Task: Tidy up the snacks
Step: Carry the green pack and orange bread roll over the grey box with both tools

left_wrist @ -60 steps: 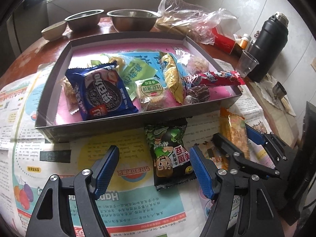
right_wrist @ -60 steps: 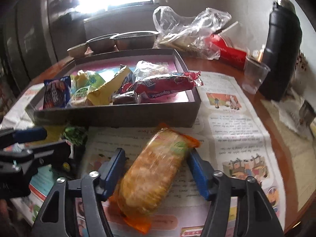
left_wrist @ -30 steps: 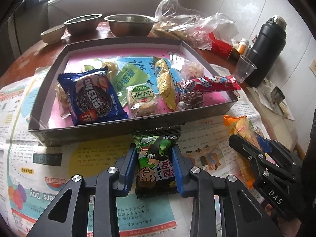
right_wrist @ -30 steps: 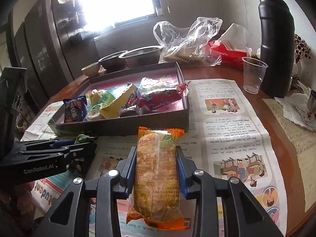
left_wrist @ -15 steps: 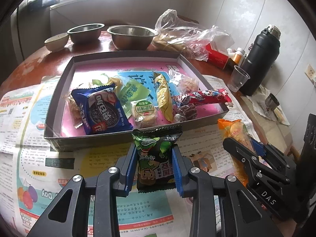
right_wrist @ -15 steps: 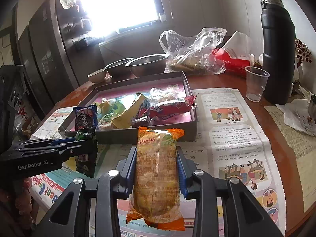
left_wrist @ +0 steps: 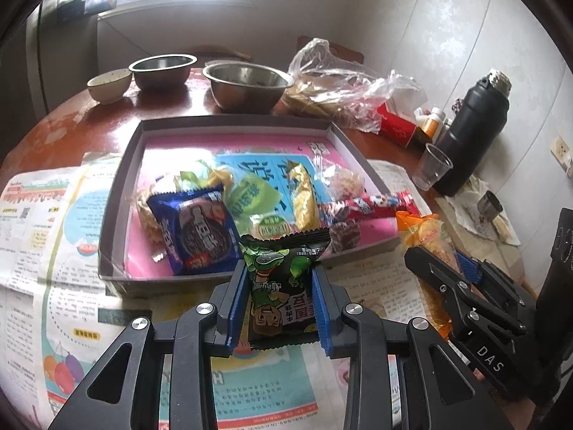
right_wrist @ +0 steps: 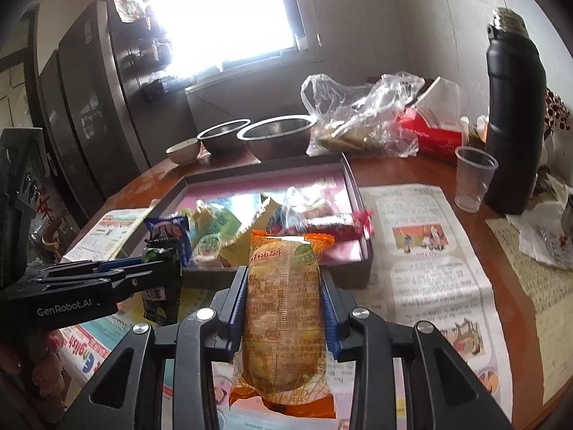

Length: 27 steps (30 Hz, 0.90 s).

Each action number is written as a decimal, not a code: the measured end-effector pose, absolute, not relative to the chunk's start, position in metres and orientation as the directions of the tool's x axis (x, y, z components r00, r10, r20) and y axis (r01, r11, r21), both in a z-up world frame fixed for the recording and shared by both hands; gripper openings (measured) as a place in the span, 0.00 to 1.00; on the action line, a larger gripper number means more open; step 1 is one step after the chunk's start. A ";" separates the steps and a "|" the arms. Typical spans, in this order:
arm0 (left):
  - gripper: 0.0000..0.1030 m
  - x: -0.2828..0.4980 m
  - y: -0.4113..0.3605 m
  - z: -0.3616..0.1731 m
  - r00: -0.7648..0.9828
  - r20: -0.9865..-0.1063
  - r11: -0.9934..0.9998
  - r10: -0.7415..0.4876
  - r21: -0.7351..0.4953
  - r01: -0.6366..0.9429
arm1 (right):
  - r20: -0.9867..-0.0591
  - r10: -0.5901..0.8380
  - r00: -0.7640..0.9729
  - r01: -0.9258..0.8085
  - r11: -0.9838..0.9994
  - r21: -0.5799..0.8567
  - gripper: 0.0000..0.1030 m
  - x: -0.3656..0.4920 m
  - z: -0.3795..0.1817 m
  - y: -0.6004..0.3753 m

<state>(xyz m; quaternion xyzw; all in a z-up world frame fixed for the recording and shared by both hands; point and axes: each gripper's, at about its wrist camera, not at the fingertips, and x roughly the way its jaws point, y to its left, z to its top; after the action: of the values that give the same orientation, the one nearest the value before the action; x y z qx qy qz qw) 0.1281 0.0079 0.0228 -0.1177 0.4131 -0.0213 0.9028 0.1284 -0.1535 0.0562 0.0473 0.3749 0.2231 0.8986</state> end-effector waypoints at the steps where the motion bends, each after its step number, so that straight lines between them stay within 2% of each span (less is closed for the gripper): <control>1: 0.33 0.130 0.010 0.024 0.660 -0.739 0.971 -0.135 -0.232 -0.061 | -0.650 0.437 0.622 -0.366 0.896 0.251 0.35 0.130 0.058 -0.153; 13: 0.33 0.162 0.026 0.036 0.676 -0.728 0.969 -0.116 -0.233 -0.085 | -0.632 0.445 0.634 -0.386 0.891 0.240 0.35 0.160 0.073 -0.137; 27: 0.33 0.192 0.034 0.025 0.657 -0.747 0.970 -0.100 -0.222 -0.104 | -0.642 0.463 0.611 -0.413 0.878 0.240 0.35 0.196 0.068 -0.113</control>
<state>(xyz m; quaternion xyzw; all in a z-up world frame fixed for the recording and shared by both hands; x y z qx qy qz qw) 0.1924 0.0345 0.0247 -0.1234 0.4142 0.0010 0.9018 0.1964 -0.1133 0.0676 0.0339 0.3673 0.2442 0.8968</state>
